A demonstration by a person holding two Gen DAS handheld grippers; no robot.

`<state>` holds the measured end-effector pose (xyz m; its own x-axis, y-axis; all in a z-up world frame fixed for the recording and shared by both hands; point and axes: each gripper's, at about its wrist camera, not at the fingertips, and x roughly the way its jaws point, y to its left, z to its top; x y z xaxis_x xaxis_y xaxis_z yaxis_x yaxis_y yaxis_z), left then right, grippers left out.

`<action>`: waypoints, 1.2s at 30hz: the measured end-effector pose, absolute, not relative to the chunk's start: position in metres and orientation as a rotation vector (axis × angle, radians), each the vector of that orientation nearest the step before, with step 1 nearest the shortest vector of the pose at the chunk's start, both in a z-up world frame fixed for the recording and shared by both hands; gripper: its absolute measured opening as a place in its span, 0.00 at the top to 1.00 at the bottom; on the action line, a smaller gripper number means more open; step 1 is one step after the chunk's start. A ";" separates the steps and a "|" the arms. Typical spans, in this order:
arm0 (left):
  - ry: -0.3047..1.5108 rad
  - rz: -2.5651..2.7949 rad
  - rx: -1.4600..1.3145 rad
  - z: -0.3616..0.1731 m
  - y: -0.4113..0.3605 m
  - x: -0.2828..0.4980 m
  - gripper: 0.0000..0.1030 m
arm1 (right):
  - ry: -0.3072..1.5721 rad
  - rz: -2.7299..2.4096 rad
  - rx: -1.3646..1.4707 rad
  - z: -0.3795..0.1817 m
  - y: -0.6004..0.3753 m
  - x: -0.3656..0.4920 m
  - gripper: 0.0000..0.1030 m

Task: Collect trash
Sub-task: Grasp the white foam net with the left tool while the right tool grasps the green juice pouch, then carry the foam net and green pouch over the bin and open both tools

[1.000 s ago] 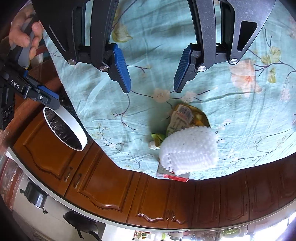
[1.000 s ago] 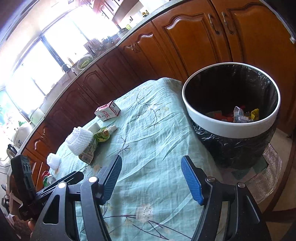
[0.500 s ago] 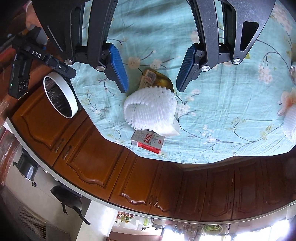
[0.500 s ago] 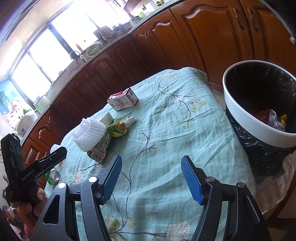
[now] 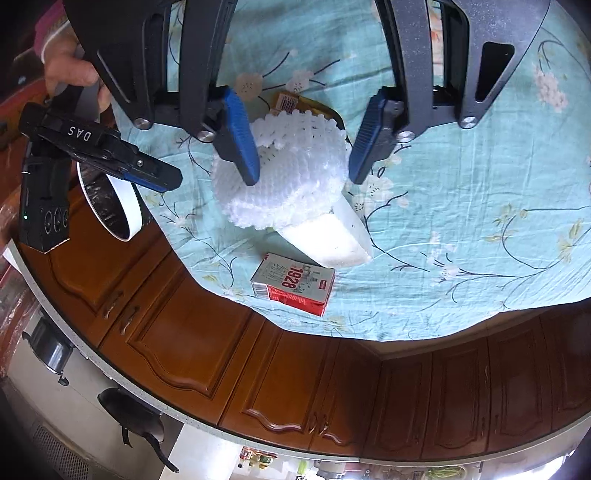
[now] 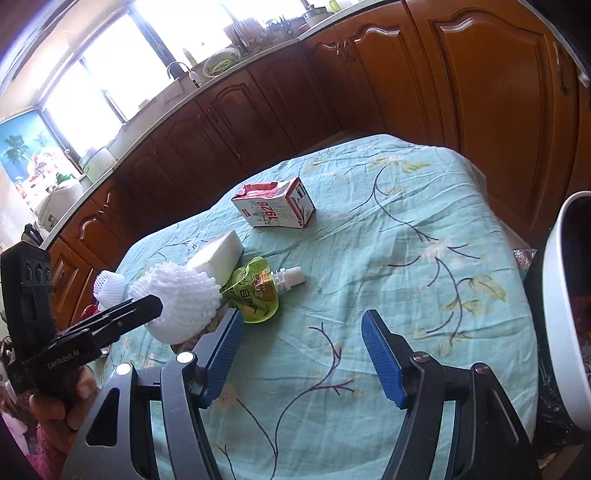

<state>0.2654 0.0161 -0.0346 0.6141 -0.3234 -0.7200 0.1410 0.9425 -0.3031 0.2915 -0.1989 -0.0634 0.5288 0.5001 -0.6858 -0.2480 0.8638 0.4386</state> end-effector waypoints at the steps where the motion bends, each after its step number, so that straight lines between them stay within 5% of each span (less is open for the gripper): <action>1: 0.882 -0.277 -0.229 -0.037 0.015 0.267 0.83 | 0.922 0.460 0.319 -0.067 -0.196 0.292 0.34; 18: 0.797 -0.128 -0.401 -0.033 0.099 0.220 0.86 | 0.986 0.448 0.513 -0.088 -0.128 0.288 0.48; 20: 0.803 -0.128 -0.407 -0.035 0.101 0.217 0.86 | 0.953 0.410 0.487 -0.082 -0.124 0.284 0.60; 36: 0.817 -0.171 -0.404 -0.037 0.090 0.211 0.86 | 0.933 0.447 0.438 -0.082 -0.133 0.272 0.93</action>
